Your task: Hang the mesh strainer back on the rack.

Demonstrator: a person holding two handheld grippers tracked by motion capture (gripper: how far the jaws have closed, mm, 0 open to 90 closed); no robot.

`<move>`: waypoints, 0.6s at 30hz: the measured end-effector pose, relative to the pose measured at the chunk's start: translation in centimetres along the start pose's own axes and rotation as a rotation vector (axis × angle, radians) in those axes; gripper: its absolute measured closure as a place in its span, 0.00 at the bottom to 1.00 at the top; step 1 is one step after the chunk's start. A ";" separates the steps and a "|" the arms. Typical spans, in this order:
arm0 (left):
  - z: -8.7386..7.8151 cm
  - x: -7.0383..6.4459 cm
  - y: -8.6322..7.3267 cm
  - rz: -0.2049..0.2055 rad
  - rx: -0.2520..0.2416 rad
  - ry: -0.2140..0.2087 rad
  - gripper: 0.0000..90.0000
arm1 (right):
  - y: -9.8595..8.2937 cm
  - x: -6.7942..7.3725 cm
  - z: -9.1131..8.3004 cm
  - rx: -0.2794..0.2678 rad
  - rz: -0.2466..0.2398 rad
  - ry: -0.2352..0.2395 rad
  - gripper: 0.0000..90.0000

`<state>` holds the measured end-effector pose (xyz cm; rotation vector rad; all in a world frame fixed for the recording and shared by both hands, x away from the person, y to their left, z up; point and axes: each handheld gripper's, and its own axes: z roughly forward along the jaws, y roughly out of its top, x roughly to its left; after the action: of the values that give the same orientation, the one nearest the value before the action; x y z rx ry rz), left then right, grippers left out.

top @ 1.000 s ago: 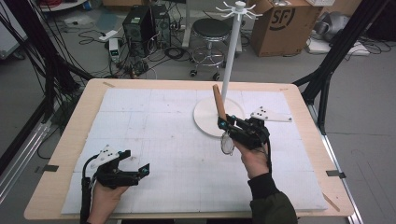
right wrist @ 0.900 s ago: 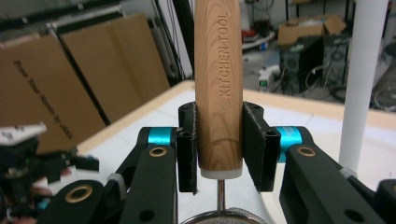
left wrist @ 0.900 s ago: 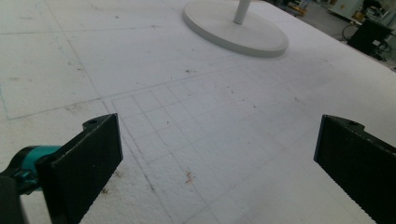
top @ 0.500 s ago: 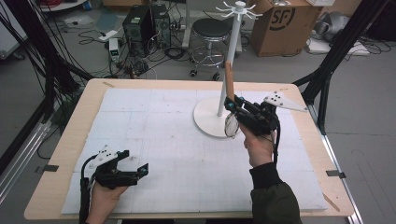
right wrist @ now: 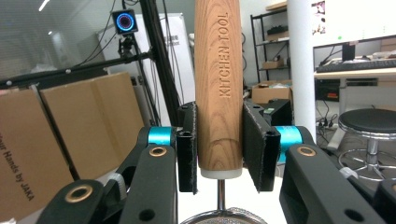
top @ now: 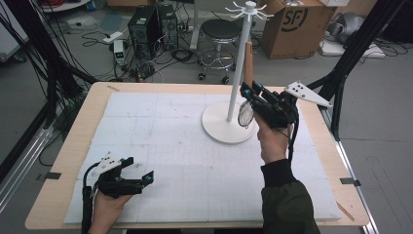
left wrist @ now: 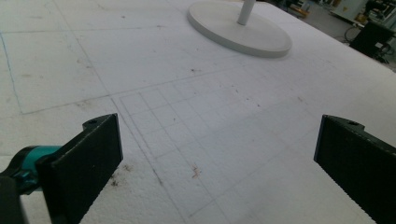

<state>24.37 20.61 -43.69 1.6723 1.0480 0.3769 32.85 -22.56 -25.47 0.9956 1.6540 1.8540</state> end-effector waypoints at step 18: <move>-0.1 0.7 0.4 -0.011 -0.008 0.000 0.02 | 2.8 -2.1 1.0 -0.062 0.004 -0.055 0.77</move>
<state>24.86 21.22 -43.46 1.6584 1.0545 0.3736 35.27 -23.96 -23.19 1.0148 1.5542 1.8528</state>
